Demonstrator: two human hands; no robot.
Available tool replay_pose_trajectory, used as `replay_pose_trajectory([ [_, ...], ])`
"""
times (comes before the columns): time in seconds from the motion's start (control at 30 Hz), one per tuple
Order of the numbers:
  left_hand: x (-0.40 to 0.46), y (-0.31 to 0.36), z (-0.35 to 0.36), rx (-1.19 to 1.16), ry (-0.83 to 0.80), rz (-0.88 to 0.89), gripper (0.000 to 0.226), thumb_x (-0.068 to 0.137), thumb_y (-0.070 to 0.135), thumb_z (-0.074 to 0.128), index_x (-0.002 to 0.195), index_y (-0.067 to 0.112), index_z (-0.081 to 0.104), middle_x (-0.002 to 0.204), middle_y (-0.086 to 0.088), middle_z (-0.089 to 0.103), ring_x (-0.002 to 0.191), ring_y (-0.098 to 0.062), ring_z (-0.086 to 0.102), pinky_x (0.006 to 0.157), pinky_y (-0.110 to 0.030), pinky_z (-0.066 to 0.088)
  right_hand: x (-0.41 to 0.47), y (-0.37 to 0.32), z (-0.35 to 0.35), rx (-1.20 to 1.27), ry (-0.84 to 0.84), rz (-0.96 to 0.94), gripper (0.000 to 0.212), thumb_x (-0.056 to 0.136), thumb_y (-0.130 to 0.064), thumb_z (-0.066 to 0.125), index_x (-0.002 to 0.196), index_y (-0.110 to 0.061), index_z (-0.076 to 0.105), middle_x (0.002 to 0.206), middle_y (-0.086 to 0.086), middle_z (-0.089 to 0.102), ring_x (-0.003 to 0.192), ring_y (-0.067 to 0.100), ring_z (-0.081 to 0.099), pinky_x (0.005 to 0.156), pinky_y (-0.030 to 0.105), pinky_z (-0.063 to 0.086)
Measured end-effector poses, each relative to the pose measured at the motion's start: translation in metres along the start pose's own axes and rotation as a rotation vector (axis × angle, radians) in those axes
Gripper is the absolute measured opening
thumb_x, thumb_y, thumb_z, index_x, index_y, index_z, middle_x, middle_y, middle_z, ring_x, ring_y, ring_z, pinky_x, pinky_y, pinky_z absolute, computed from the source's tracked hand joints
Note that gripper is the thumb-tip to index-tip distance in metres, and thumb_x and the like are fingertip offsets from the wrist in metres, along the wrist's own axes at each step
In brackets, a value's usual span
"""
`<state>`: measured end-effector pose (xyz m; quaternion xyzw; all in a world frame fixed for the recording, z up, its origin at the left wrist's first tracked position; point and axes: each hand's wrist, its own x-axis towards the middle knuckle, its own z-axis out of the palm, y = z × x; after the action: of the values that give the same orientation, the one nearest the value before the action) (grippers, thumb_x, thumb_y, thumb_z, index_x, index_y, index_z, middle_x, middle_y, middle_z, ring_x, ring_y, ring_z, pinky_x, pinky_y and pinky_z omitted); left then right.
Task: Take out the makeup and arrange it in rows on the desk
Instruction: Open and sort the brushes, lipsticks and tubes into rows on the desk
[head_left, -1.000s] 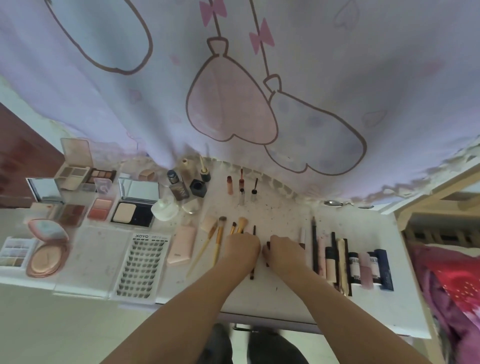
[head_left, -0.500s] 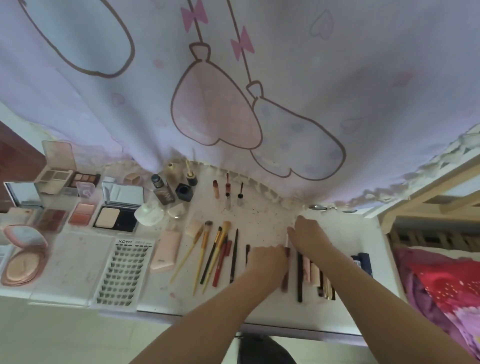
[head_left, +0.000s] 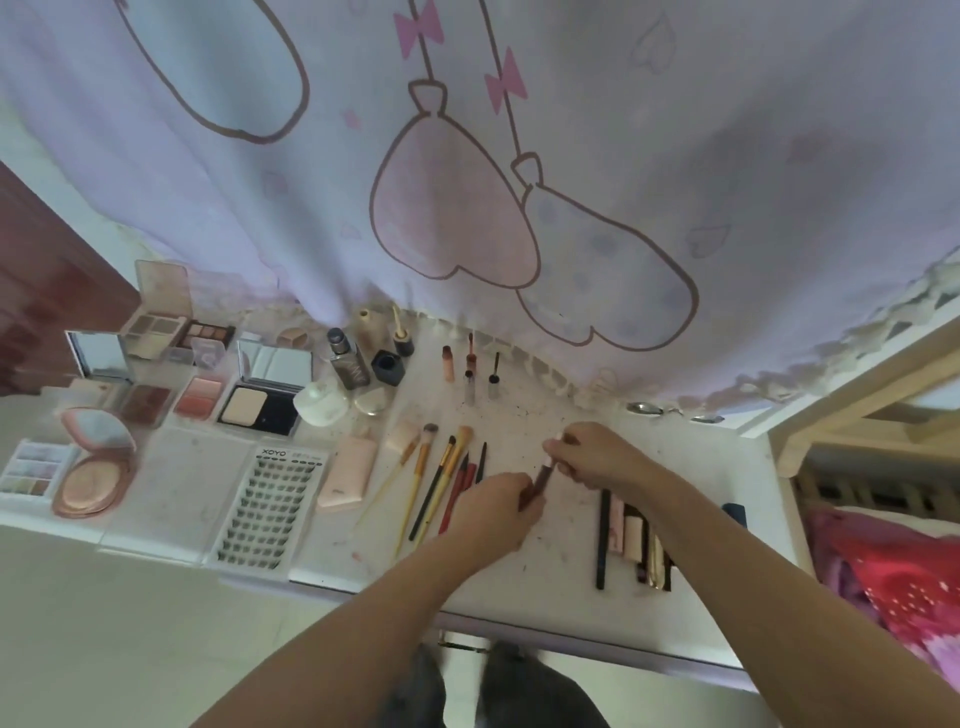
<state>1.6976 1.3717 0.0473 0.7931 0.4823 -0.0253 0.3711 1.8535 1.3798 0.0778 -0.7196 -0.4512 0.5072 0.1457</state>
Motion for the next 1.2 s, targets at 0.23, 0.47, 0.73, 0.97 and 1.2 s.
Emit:
replay_pose_trajectory([
  [0.23, -0.020, -0.018, -0.043, -0.097, -0.113, 0.117, 0.025, 0.096, 0.034, 0.049, 0.096, 0.012, 0.061, 0.072, 0.007, 0.054, 0.060, -0.003, 0.046, 0.056, -0.018, 0.037, -0.036, -0.029, -0.019, 0.053, -0.249, -0.096, 0.015, 0.096, -0.027, 0.050, 0.100, -0.017, 0.061, 0.077, -0.002, 0.058, 0.063, 0.009, 0.047, 0.049, 0.018, 0.036],
  [0.47, -0.018, -0.007, -0.049, 0.057, -0.078, 0.170, 0.027, 0.096, 0.039, 0.046, 0.096, 0.015, 0.059, 0.086, -0.003, 0.063, 0.076, -0.019, 0.058, 0.073, -0.037, 0.050, -0.040, -0.048, -0.024, -0.477, -0.110, -0.152, 0.024, 0.097, -0.036, 0.045, 0.084, -0.019, 0.055, 0.076, -0.003, 0.057, 0.064, 0.010, 0.050, 0.058, 0.019, 0.042],
  [0.73, -0.021, -0.011, -0.059, 0.115, -0.055, 0.202, 0.028, 0.096, 0.038, 0.046, 0.101, 0.014, 0.061, 0.080, 0.003, 0.056, 0.072, -0.017, 0.055, 0.069, -0.034, 0.048, -0.047, -0.052, -0.029, -0.575, -0.122, -0.174, 0.031, 0.098, -0.040, 0.042, 0.085, -0.018, 0.060, 0.069, -0.007, 0.060, 0.058, 0.006, 0.052, 0.058, 0.018, 0.040],
  [0.97, -0.026, -0.010, -0.059, 0.143, -0.043, 0.210, 0.027, 0.096, 0.037, 0.046, 0.101, 0.014, 0.060, 0.076, 0.007, 0.052, 0.070, -0.015, 0.052, 0.064, -0.030, 0.044, -0.051, -0.050, -0.029, -0.379, -0.149, -0.163, 0.022, 0.093, -0.040, 0.053, 0.100, -0.021, 0.059, 0.090, -0.005, 0.064, 0.070, 0.005, 0.061, 0.055, 0.017, 0.045],
  [1.2, -0.027, -0.010, -0.053, 0.198, -0.078, 0.214, 0.025, 0.097, 0.036, 0.045, 0.100, 0.016, 0.059, 0.080, 0.005, 0.054, 0.070, -0.015, 0.051, 0.066, -0.031, 0.046, -0.054, -0.042, -0.029, -0.403, -0.157, -0.141, 0.011, 0.094, -0.029, 0.052, 0.093, -0.020, 0.058, 0.083, -0.004, 0.063, 0.064, 0.004, 0.055, 0.054, 0.016, 0.044],
])
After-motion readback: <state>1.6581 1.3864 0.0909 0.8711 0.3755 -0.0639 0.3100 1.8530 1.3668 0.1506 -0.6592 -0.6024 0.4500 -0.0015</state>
